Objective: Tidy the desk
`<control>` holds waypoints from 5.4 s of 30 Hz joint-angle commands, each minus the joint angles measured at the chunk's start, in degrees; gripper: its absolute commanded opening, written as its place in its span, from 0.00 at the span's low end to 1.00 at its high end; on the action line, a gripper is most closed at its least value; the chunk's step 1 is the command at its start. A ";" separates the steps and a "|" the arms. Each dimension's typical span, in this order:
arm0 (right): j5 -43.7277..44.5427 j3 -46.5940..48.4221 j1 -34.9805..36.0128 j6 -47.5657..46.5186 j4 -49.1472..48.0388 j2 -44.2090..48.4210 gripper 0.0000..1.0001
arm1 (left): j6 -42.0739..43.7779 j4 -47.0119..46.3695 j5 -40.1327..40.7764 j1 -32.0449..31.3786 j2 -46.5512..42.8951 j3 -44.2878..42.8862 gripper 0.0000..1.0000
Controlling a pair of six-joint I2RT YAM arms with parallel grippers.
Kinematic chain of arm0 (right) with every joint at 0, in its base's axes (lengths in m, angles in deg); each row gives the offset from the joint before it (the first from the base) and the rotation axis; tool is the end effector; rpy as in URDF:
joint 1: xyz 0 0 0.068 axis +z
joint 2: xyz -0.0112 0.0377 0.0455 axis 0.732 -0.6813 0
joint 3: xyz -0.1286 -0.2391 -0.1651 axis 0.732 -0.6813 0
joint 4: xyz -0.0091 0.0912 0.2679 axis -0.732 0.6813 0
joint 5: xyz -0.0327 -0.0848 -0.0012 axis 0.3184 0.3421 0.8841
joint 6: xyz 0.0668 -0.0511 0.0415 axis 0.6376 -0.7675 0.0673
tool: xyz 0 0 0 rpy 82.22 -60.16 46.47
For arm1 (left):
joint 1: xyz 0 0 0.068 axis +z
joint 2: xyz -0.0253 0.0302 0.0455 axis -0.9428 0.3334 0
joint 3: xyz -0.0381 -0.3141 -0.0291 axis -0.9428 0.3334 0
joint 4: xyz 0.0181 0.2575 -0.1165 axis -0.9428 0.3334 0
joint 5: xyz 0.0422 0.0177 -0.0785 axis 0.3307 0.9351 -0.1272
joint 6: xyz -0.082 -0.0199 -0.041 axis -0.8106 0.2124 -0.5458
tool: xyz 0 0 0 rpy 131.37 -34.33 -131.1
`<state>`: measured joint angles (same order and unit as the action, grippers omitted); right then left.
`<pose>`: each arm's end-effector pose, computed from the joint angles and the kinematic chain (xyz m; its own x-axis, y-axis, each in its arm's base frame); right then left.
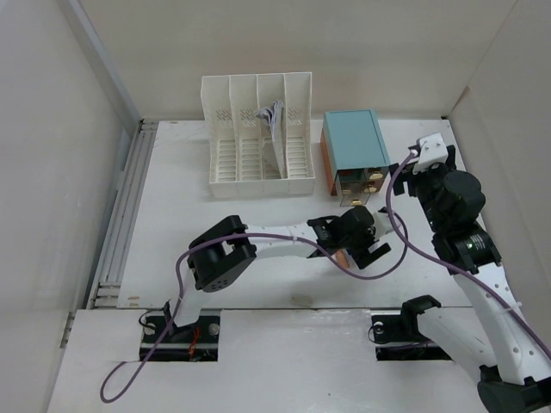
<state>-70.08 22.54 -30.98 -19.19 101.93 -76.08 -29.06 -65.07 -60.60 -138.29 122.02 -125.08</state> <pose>0.2013 0.0404 0.4301 -0.0239 -0.3753 -0.9266 -0.0928 0.9237 -0.3717 0.2035 -0.5132 0.2105 -0.1094 0.4751 -0.8731 0.9579 0.2849 0.0350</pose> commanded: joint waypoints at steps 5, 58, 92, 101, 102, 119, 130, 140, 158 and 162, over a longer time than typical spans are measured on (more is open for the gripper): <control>-0.21 -0.36 -0.43 0.71 -3.19 1.03 0.86 | 2.08 6.18 3.99 0.18 2.72 -7.73 0.86; 14.73 -1.41 -1.13 2.65 -7.41 4.28 0.87 | -4.07 10.13 11.46 8.26 -19.88 -14.59 0.08; 14.73 -2.47 -1.66 3.17 -7.93 4.81 0.87 | -10.67 15.76 6.54 13.63 0.25 -27.52 0.03; 14.73 -2.47 -1.66 3.17 -7.93 4.81 0.87 | -10.67 15.76 4.78 13.63 0.25 -24.88 0.17; 14.73 -2.47 -1.66 3.17 -7.93 4.81 0.87 | -10.67 15.76 4.26 13.63 0.25 -24.36 0.25; 14.20 -2.47 -1.66 3.17 -7.93 4.81 0.88 | -10.14 13.57 9.70 13.63 -2.03 -24.88 0.10; -1.75 -2.21 -1.66 -1.82 -2.06 0.87 0.00 | -20.94 -1.36 22.71 13.63 -27.91 0.58 0.00; -49.95 14.03 -1.66 -34.57 31.95 -23.56 0.00 | -26.93 -13.84 7.51 16.09 -44.65 30.12 0.08; -45.58 20.39 -1.66 -38.59 36.65 -45.81 0.00 | -28.33 -20.89 2.23 17.76 -50.37 45.79 0.78; -36.72 18.98 -1.13 -31.65 27.51 -45.81 0.00 | -28.33 -21.41 1.70 17.76 -50.89 46.84 0.81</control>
<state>-113.59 42.28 -32.38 -57.40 139.17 -123.49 -57.26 -83.08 -57.48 -120.65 73.21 -79.16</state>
